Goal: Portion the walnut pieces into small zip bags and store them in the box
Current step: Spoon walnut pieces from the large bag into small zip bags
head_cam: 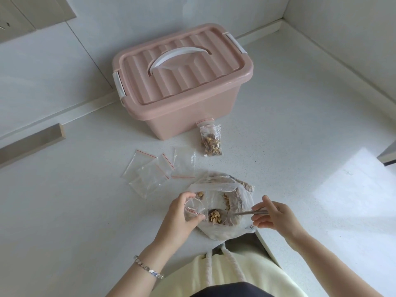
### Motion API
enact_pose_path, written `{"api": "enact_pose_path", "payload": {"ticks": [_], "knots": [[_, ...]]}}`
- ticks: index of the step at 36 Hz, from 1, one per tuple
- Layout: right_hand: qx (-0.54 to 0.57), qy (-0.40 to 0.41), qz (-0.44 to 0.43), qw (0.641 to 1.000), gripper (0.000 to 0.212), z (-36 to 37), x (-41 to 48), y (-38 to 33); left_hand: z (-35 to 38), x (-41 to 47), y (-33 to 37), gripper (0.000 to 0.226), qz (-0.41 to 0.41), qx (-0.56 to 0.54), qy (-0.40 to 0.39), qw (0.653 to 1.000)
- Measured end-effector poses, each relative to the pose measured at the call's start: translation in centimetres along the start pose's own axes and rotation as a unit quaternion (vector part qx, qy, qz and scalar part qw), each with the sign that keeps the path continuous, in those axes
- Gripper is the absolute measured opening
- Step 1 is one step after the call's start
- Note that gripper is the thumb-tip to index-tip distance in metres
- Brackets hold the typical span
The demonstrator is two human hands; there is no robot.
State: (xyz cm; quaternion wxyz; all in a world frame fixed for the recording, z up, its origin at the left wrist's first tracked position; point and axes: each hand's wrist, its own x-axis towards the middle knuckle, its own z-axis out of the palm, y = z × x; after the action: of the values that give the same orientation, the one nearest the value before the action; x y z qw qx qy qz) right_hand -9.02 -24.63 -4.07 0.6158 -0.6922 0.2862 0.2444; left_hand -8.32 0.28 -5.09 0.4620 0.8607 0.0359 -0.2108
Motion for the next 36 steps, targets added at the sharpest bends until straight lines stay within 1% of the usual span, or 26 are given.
{"api": "enact_pose_path", "payload": {"ticks": [5, 12, 17, 20, 22, 25, 27, 30, 31, 33, 36], "knots": [[0.052, 0.016, 0.016, 0.998, 0.044, -1.1, -0.2, -0.1, 0.0, 0.1, 0.1, 0.046, 0.001, 0.002, 0.001, 1.000], [0.086, 0.035, -0.039, 0.995, 0.045, -1.6, -1.2, -2.4, 0.3, 0.3, 0.1, 0.046, 0.010, 0.019, -0.013, 1.000], [0.053, 0.039, -0.114, 0.991, 0.044, -0.4, -2.5, -4.9, 0.2, 0.4, 0.5, 0.049, 0.007, 0.014, -0.023, 1.000], [0.009, 0.029, -0.164, 0.986, 0.043, 1.0, -3.2, -5.9, 0.3, 0.4, 0.7, 0.051, 0.005, 0.006, -0.023, 1.000], [-0.041, 0.023, -0.196, 0.979, 0.042, 1.9, -3.7, -6.1, 0.4, 0.4, 0.7, 0.051, 0.002, 0.009, -0.020, 1.000], [-0.144, 0.010, -0.248, 0.958, 0.037, 3.0, -4.0, -5.6, 0.5, 0.4, 0.6, 0.049, 0.006, 0.010, -0.015, 1.000], [-0.217, 0.003, -0.304, 0.928, 0.043, 3.4, -4.1, -5.1, 0.5, 0.4, 0.5, 0.048, 0.009, 0.010, -0.015, 1.000], [-0.260, 0.000, -0.405, 0.877, 0.058, 3.4, -4.3, -4.6, 0.5, 0.3, 0.4, 0.048, 0.007, 0.001, -0.010, 1.000], [-0.259, 0.004, -0.423, 0.868, 0.058, 3.2, -4.3, -4.5, 0.5, 0.3, 0.3, 0.049, 0.002, -0.001, -0.010, 1.000], [-0.227, 0.025, -0.425, 0.876, 0.054, 2.6, -4.4, -4.5, 0.5, 0.3, 0.2, 0.052, -0.008, -0.007, -0.013, 1.000], [-0.179, 0.079, -0.377, 0.905, 0.036, 1.6, -4.0, -4.2, 0.5, 0.3, 0.0, 0.047, 0.001, -0.004, -0.008, 1.000]]}}
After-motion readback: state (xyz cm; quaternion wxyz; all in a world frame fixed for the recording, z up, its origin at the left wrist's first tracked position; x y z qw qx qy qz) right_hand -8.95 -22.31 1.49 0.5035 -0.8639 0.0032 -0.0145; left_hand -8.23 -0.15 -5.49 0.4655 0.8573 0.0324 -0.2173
